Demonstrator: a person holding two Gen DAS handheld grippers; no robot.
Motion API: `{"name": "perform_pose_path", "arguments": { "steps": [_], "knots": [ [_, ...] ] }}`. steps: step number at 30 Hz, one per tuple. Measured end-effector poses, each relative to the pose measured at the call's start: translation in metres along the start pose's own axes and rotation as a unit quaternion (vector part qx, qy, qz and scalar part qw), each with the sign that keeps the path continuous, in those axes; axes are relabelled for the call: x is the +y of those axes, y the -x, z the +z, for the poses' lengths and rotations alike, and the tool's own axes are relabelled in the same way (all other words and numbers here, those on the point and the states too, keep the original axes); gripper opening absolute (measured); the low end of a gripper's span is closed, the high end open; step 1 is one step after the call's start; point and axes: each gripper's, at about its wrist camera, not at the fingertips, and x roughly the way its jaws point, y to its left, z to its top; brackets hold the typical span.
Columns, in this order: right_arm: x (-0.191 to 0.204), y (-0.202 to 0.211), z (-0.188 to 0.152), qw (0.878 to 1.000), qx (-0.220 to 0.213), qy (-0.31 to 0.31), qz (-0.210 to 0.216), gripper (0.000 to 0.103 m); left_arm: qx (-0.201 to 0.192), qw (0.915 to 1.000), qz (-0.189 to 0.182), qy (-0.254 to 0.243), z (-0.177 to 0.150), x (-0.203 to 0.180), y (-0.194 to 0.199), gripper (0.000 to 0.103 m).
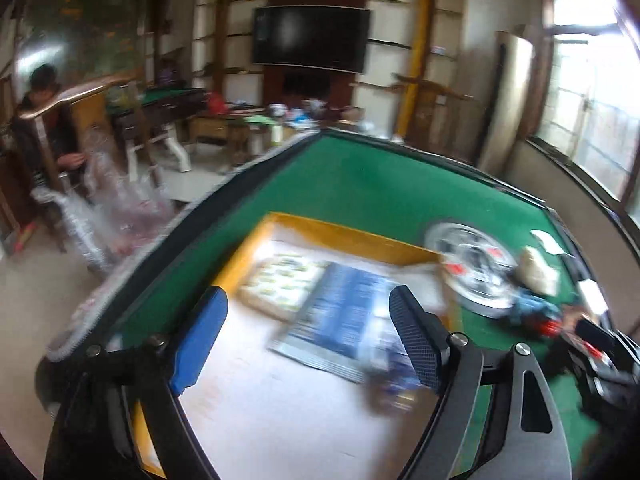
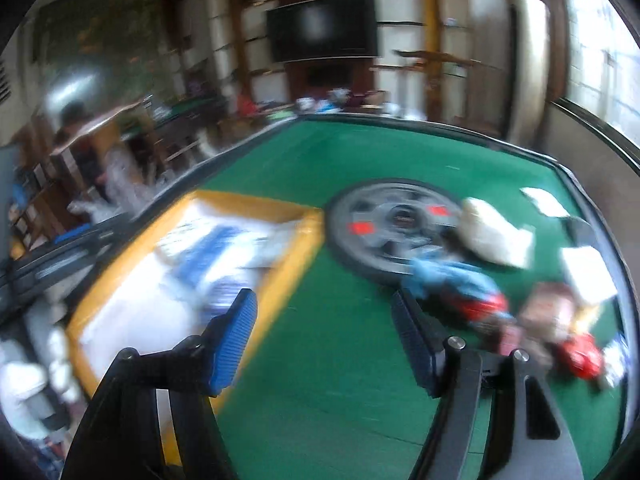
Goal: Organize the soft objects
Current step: 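Grasp the blue knitted cloth with the left gripper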
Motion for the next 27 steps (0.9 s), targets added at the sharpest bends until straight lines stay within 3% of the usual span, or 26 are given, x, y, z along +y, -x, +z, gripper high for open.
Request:
{"name": "perform_pose_path", "arguments": {
  "steps": [3, 5, 10, 14, 17, 23, 27],
  "knots": [
    [-0.061, 0.010, -0.005, 0.998, -0.004, -0.056, -0.029, 0.067, 0.051, 0.9948, -0.087, -0.009, -0.004, -0.030, -0.004, 0.083],
    [-0.103, 0.015, -0.010, 0.994, -0.013, -0.094, -0.046, 0.067, 0.080, 0.9889, -0.124, -0.014, -0.010, -0.052, -0.012, 0.083],
    [-0.171, 0.015, -0.024, 0.984, -0.033, -0.164, -0.055, 0.067, 0.143, 0.9757, -0.161, -0.042, -0.020, -0.109, -0.035, 0.083],
    [-0.196, 0.010, -0.039, 0.978, -0.048, -0.199, -0.027, 0.067, 0.187, 0.9645, -0.184, -0.028, -0.021, -0.146, -0.064, 0.083],
    [-0.205, 0.010, -0.042, 0.976, -0.045, -0.213, -0.003, 0.067, 0.190, 0.9622, -0.193, -0.029, -0.017, -0.169, -0.083, 0.083],
    [-0.210, 0.014, -0.043, 0.974, -0.049, -0.223, 0.012, 0.067, 0.161, 0.9563, -0.216, -0.114, 0.004, -0.231, -0.125, 0.083],
    [-0.220, 0.015, -0.045, 0.970, -0.052, -0.239, 0.009, 0.067, 0.200, 0.9411, -0.238, -0.133, 0.002, -0.255, -0.159, 0.083]
  ]
}}
